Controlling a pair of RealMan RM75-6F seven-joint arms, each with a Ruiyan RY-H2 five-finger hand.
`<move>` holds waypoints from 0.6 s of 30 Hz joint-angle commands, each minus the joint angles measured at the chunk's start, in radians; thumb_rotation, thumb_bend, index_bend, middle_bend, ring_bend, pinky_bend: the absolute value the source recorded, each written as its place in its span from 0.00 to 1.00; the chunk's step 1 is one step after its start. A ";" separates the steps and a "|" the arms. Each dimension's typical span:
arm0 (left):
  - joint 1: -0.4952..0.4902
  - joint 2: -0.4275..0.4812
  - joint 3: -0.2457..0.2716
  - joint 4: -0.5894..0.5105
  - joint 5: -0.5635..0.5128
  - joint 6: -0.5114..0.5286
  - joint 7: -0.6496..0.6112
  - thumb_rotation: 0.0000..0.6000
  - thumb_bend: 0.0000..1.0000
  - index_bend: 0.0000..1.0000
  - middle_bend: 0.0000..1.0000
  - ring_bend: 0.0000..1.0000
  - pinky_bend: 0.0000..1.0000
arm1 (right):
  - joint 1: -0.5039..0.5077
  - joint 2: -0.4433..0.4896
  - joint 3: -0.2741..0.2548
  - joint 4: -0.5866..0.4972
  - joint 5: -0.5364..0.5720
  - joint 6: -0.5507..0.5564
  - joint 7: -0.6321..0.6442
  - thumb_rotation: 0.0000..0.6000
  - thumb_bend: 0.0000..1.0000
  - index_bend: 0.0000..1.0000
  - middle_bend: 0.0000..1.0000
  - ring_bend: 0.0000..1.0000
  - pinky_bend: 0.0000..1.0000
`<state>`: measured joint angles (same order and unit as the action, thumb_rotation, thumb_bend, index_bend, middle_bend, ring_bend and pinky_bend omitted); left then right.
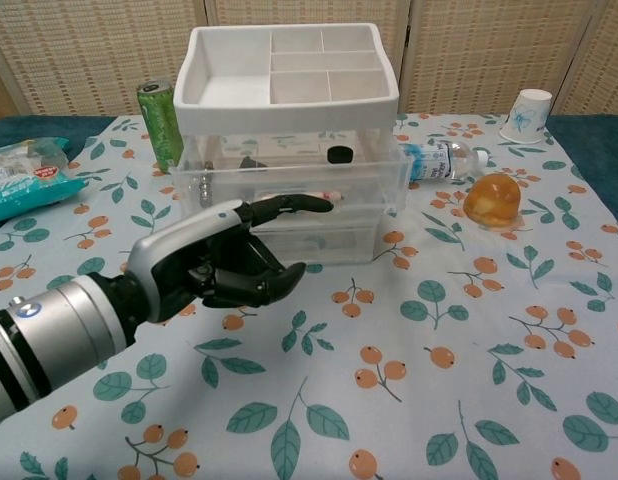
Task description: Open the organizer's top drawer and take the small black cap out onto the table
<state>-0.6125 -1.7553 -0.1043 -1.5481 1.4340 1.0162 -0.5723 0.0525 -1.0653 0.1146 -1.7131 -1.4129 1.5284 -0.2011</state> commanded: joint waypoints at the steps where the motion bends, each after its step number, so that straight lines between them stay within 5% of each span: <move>1: 0.003 0.001 0.002 -0.001 0.006 0.006 -0.002 1.00 0.50 0.12 1.00 1.00 1.00 | 0.000 0.000 -0.001 0.000 -0.001 -0.001 0.001 1.00 0.26 0.16 0.21 0.16 0.23; 18: 0.050 0.053 0.057 -0.066 0.050 0.063 0.003 1.00 0.50 0.03 0.99 0.99 1.00 | 0.000 0.005 -0.002 -0.001 -0.004 -0.004 0.006 1.00 0.26 0.16 0.21 0.16 0.23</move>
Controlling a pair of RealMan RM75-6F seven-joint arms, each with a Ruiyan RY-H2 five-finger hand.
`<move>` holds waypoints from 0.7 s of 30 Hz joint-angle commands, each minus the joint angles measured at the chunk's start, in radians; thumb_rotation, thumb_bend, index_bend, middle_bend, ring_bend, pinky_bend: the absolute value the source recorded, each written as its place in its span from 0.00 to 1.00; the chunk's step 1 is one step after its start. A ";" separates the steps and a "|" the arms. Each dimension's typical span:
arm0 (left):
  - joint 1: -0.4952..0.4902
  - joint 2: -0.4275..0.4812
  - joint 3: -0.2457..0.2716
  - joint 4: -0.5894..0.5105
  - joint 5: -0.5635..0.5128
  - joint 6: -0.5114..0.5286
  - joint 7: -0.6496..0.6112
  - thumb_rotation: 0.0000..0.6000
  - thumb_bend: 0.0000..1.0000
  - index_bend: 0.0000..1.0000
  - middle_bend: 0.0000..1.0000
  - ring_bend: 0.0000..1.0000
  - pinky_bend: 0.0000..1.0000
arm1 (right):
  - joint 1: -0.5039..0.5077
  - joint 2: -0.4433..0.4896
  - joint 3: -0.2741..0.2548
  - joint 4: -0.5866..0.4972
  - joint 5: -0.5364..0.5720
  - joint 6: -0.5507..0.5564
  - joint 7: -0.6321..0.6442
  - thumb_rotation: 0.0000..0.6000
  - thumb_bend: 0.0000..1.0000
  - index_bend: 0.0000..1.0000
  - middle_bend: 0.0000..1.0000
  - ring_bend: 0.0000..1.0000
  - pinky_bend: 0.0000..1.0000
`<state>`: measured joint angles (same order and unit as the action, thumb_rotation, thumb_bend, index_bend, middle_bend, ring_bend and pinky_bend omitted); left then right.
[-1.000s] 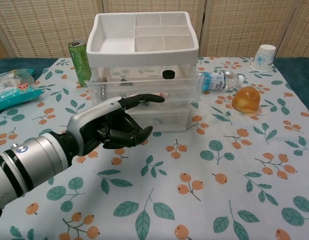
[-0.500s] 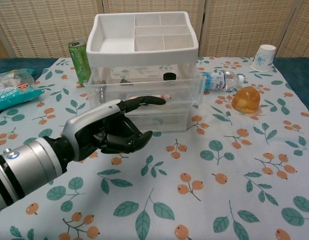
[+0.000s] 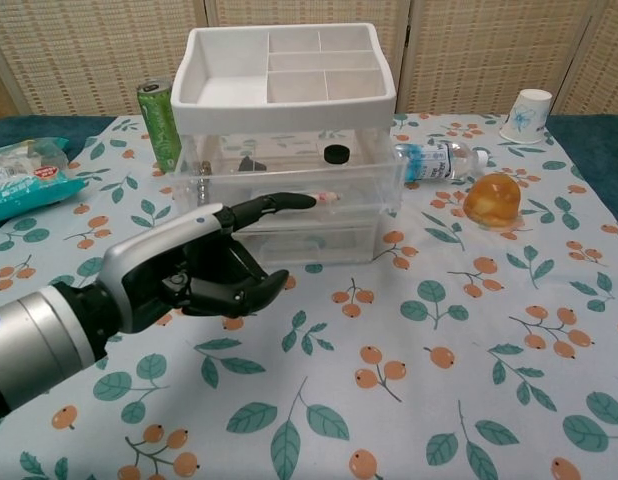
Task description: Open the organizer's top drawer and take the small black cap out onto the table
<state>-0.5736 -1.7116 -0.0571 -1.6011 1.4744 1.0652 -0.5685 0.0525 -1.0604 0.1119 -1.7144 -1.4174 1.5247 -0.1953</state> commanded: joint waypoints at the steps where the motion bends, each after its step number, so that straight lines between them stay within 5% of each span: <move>1: 0.014 0.015 0.015 -0.019 0.015 0.019 0.000 1.00 0.50 0.04 0.99 0.99 1.00 | 0.000 -0.001 0.000 0.001 0.001 -0.001 0.000 1.00 0.26 0.16 0.21 0.16 0.23; 10: 0.037 0.110 0.054 -0.106 0.085 0.071 0.061 1.00 0.50 0.09 0.99 0.99 1.00 | 0.007 -0.007 0.000 0.006 -0.001 -0.012 0.005 1.00 0.26 0.16 0.21 0.16 0.23; 21: 0.008 0.215 -0.006 -0.211 0.006 0.025 0.235 1.00 0.50 0.05 0.99 1.00 1.00 | 0.009 -0.010 -0.001 0.021 -0.011 -0.010 0.025 1.00 0.26 0.16 0.21 0.16 0.23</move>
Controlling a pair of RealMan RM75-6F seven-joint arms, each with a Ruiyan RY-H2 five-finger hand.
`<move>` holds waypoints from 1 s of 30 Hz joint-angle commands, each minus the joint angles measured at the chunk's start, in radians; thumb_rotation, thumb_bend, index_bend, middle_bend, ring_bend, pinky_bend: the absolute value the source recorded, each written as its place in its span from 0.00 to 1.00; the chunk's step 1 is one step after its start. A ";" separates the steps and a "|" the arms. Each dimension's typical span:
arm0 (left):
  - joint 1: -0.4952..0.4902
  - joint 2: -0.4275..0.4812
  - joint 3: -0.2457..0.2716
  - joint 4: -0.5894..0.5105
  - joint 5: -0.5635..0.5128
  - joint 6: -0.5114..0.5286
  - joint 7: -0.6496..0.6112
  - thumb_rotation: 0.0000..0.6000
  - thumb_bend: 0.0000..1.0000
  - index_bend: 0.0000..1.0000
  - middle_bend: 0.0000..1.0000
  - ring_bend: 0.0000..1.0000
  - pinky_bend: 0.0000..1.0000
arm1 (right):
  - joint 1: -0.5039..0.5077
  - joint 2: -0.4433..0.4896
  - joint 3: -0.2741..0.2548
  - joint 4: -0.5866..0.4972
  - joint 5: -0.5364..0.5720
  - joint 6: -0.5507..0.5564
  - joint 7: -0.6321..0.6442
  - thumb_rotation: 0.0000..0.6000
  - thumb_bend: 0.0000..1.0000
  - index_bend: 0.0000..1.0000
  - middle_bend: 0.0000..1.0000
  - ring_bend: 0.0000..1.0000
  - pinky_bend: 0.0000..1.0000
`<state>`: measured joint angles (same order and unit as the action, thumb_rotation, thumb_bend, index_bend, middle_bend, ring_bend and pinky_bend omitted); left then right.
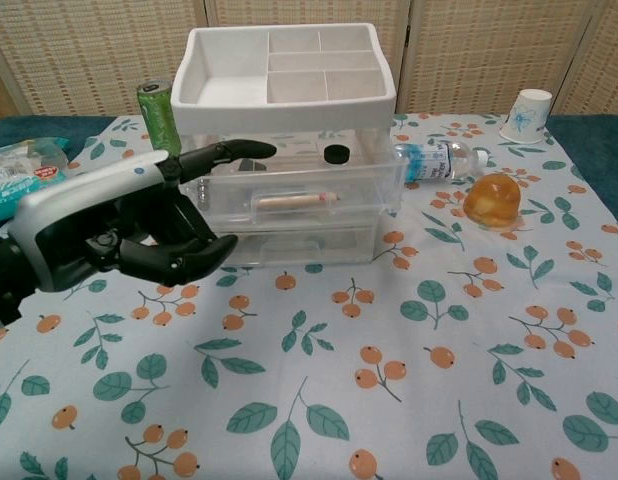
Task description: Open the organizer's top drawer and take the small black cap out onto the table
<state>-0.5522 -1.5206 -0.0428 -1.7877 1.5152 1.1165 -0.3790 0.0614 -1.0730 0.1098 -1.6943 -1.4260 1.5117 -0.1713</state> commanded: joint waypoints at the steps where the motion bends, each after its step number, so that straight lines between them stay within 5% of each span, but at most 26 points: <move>1: -0.018 0.031 -0.026 -0.030 -0.048 -0.035 0.061 1.00 0.50 0.05 0.99 1.00 1.00 | 0.000 0.004 0.002 0.001 -0.005 0.006 0.001 1.00 0.26 0.16 0.21 0.16 0.23; 18: -0.088 0.089 -0.090 -0.112 -0.270 -0.137 0.327 1.00 0.50 0.11 1.00 1.00 1.00 | 0.002 0.028 0.013 0.000 -0.020 0.024 0.006 1.00 0.26 0.16 0.21 0.16 0.23; 30: -0.099 0.097 -0.093 -0.141 -0.306 -0.136 0.392 1.00 0.50 0.17 1.00 1.00 1.00 | -0.001 0.023 0.012 0.014 -0.014 0.024 0.022 1.00 0.26 0.16 0.21 0.16 0.23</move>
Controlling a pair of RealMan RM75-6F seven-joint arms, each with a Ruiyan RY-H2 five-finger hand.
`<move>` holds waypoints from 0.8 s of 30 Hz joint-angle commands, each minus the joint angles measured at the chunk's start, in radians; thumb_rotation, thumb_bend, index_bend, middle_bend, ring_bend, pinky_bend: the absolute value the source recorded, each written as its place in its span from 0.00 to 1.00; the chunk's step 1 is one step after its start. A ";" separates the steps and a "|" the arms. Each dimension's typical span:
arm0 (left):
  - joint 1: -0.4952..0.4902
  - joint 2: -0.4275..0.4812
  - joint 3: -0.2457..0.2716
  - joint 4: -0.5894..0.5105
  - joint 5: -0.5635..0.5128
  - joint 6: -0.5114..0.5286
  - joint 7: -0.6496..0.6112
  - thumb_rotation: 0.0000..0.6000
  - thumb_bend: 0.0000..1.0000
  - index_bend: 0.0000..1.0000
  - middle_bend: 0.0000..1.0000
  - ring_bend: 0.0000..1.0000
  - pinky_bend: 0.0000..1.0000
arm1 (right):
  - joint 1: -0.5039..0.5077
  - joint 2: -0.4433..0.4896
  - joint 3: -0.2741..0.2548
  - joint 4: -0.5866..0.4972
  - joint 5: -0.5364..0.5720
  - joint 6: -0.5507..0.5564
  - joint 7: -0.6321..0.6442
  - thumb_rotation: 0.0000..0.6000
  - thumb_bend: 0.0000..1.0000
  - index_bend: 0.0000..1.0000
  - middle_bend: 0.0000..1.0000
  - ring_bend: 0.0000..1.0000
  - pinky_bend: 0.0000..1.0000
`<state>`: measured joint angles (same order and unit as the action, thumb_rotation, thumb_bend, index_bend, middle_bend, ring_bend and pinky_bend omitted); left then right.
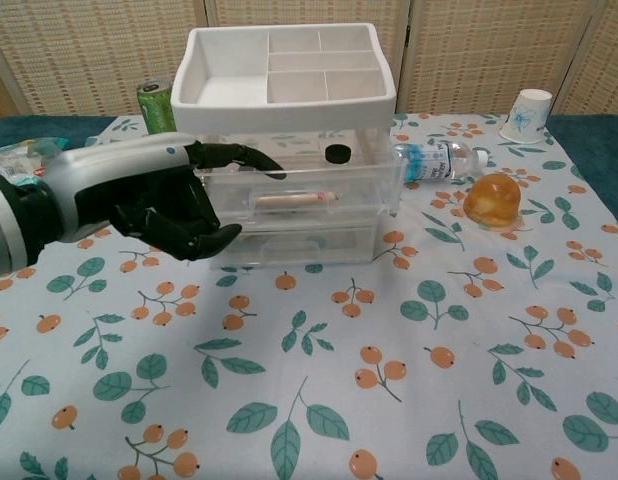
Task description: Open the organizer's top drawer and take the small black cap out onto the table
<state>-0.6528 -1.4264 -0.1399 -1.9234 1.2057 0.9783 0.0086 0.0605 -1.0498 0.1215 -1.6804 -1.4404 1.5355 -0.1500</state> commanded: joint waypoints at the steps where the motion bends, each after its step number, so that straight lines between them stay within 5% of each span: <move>1: 0.002 0.004 0.008 -0.009 0.007 0.003 0.006 1.00 0.50 0.17 1.00 1.00 1.00 | -0.001 0.000 0.000 0.001 0.001 0.001 0.002 1.00 0.26 0.16 0.21 0.16 0.23; 24: 0.032 0.028 0.070 -0.061 0.115 0.019 -0.013 1.00 0.50 0.18 1.00 1.00 1.00 | -0.008 0.004 -0.001 -0.011 0.001 0.011 -0.008 1.00 0.26 0.16 0.21 0.16 0.23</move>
<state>-0.6233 -1.3999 -0.0735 -1.9806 1.3146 0.9957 -0.0018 0.0521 -1.0454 0.1206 -1.6913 -1.4394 1.5469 -0.1576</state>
